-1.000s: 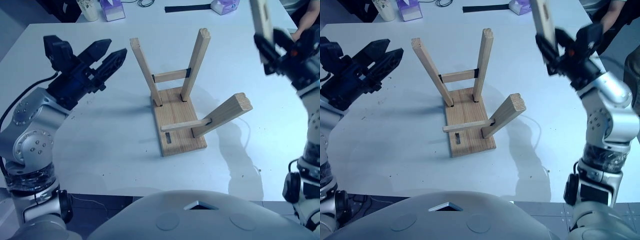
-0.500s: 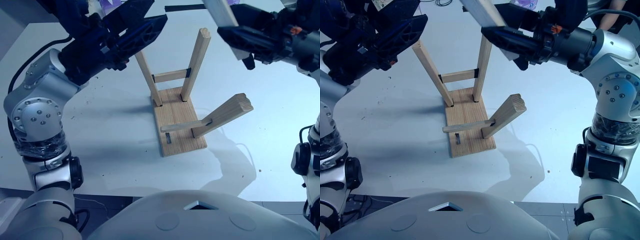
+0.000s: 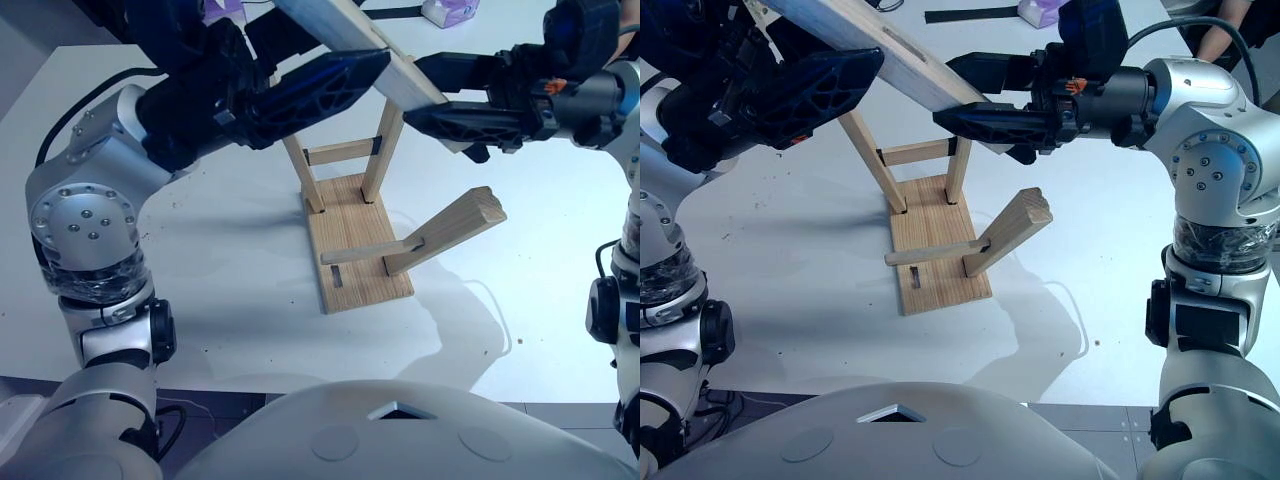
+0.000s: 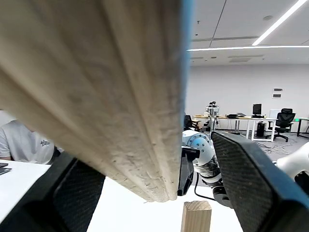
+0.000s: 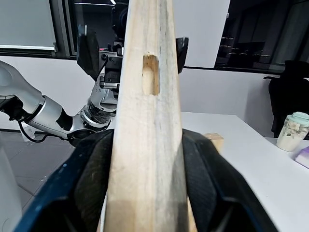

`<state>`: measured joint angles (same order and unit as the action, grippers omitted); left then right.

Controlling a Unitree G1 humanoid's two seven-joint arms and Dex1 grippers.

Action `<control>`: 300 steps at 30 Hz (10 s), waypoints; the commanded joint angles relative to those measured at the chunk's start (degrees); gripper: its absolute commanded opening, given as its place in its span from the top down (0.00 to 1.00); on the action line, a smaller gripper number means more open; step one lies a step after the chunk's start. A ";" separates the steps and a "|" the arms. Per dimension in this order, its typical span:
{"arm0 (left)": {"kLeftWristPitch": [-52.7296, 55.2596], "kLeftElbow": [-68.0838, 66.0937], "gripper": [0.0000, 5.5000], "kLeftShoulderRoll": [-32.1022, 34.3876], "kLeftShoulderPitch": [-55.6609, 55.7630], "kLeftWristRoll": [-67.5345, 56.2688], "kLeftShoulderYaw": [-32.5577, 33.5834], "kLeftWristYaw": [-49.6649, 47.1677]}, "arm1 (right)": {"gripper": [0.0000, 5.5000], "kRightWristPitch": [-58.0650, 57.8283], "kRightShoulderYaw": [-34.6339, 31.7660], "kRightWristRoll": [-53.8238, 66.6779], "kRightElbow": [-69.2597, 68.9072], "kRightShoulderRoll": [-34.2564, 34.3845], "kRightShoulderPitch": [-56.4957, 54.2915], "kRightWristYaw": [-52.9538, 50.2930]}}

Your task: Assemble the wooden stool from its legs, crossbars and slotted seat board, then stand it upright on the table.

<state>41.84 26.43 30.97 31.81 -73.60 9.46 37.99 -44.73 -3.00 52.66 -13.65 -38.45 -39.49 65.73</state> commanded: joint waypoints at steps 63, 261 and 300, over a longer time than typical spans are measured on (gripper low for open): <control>-6.69 15.24 0.63 14.66 -47.24 21.18 21.11 20.51 | 0.40 5.28 -22.20 -7.36 -4.70 -12.97 26.40 -3.06; -4.61 -10.70 0.63 8.99 -16.72 53.50 -30.89 5.43 | 0.39 19.62 18.10 -37.68 -14.59 16.74 22.76 -38.22; -18.59 -13.26 0.29 3.23 -15.94 59.40 -24.84 8.01 | 0.38 25.19 13.79 -52.94 -2.81 -5.56 41.45 -18.19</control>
<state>25.37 13.71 37.02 14.68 -16.02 -13.92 47.64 -18.31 9.29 -0.84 -13.55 -42.63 1.14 45.36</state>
